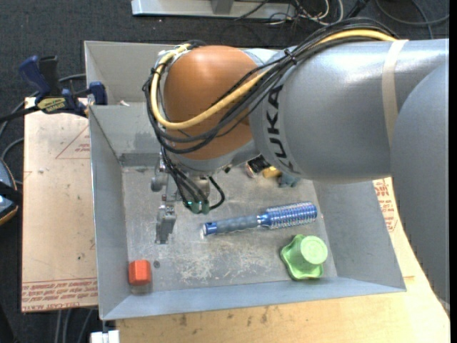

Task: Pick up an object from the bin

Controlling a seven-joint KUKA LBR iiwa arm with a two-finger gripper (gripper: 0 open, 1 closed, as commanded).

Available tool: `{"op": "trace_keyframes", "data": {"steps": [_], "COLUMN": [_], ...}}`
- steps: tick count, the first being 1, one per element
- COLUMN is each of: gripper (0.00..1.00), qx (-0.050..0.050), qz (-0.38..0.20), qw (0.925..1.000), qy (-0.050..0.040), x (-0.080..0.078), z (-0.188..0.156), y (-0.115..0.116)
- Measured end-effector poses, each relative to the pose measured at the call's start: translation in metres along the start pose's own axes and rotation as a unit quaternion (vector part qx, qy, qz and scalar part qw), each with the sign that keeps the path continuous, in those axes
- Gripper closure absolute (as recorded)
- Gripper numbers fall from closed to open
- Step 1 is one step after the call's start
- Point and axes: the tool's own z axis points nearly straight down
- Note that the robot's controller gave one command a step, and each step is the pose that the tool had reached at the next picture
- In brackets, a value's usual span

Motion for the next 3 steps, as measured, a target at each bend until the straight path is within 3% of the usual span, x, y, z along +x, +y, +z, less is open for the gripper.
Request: {"op": "trace_keyframes", "data": {"steps": [1,2,3], "gripper": [0.0,0.0,0.0], "qx": [0.002,0.0,0.002], "qz": [-0.022,-0.065,-0.039], "qw": [0.9998,0.9978,0.9992], "qy": [-0.0007,-0.0061,-0.0006], "x": [-0.005,-0.061,-0.061], "z": [0.057,0.07,0.138], "y": [-0.053,-0.067,-0.14]}}
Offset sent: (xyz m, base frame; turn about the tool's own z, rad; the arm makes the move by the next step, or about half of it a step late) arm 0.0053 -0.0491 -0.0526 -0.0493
